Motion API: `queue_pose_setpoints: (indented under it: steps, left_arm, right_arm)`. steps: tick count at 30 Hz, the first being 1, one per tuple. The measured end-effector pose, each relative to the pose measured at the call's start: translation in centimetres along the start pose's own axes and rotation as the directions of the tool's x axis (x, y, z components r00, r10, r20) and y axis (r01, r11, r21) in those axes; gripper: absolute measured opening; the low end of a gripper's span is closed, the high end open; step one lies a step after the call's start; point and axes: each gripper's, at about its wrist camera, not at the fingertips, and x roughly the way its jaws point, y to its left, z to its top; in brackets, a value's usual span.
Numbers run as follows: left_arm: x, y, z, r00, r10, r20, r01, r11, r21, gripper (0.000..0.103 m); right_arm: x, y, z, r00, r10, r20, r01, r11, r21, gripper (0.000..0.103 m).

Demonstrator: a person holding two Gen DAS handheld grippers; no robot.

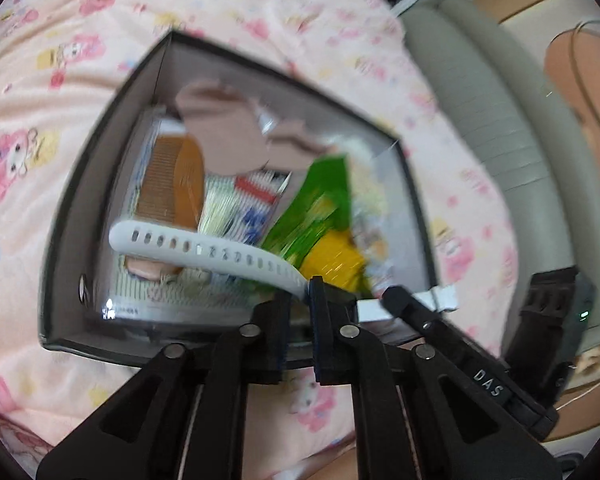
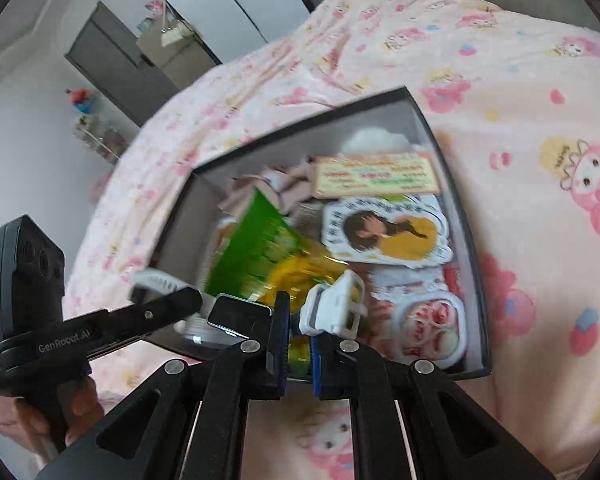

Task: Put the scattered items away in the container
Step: 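Carry the strap over the black box with both tools and release it inside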

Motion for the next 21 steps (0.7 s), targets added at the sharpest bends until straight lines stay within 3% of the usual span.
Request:
queue_pose_setpoints:
  steps: [2,3,4,5,6,11,14,16,19,21]
  left_arm:
    - [-0.6,-0.3,-0.5,0.999,0.048,0.003,-0.048,0.999,0.018,0.014]
    - [-0.8,-0.4,-0.5,0.998,0.066,0.008,-0.067,0.998,0.019,0.022]
    - [-1.2,-0.3,-0.5,0.997,0.078,0.02,-0.078,0.997,0.005,0.034]
    - [-1.2,0.0,-0.5,0.997,0.074,0.03,-0.073,0.997,-0.015,0.039]
    - [-1.2,0.4,-0.5,0.998,0.062,0.031,-0.061,0.998,-0.024,0.041]
    - [-3.1,0.7,-1.0,0.991,0.106,0.081,-0.106,0.994,-0.012,0.04]
    - [-3.1,-0.3,-0.9,0.986,0.089,0.139,-0.096,0.994,0.042,0.03]
    - [-2.6,-1.1,-0.8,0.989,0.075,0.13,-0.085,0.994,0.069,0.027]
    - [-1.7,-1.7,-0.7,0.986,0.127,0.106,-0.135,0.989,0.065,0.025]
    - [-2.2,-2.1,-0.8,0.958,0.223,0.182,-0.239,0.969,0.068,0.025]
  right_arm:
    - [0.0,-0.2,0.1,0.999,-0.027,-0.03,0.027,1.0,-0.003,0.01]
    - [0.0,0.1,0.4,0.999,-0.044,-0.031,0.044,0.999,-0.011,0.014]
    - [-0.1,0.2,0.9,0.998,-0.064,-0.023,0.064,0.998,-0.012,0.027]
    - [-0.5,0.2,0.9,0.995,-0.099,-0.008,0.099,0.995,-0.003,0.039]
    - [-0.6,0.2,1.4,0.994,-0.11,0.012,0.11,0.994,0.013,0.043]
    - [-3.7,-0.9,0.9,0.975,-0.155,0.158,0.15,0.988,0.044,0.046]
    - [-4.8,0.4,1.1,0.961,-0.133,0.244,0.144,0.989,-0.026,0.045]
    - [-3.7,1.3,1.0,0.973,-0.098,0.208,0.118,0.989,-0.087,0.039]
    - [-0.6,2.2,0.6,0.993,-0.08,0.089,0.091,0.987,-0.132,0.038]
    - [0.7,2.4,0.3,0.992,-0.119,0.051,0.125,0.982,-0.141,0.038]
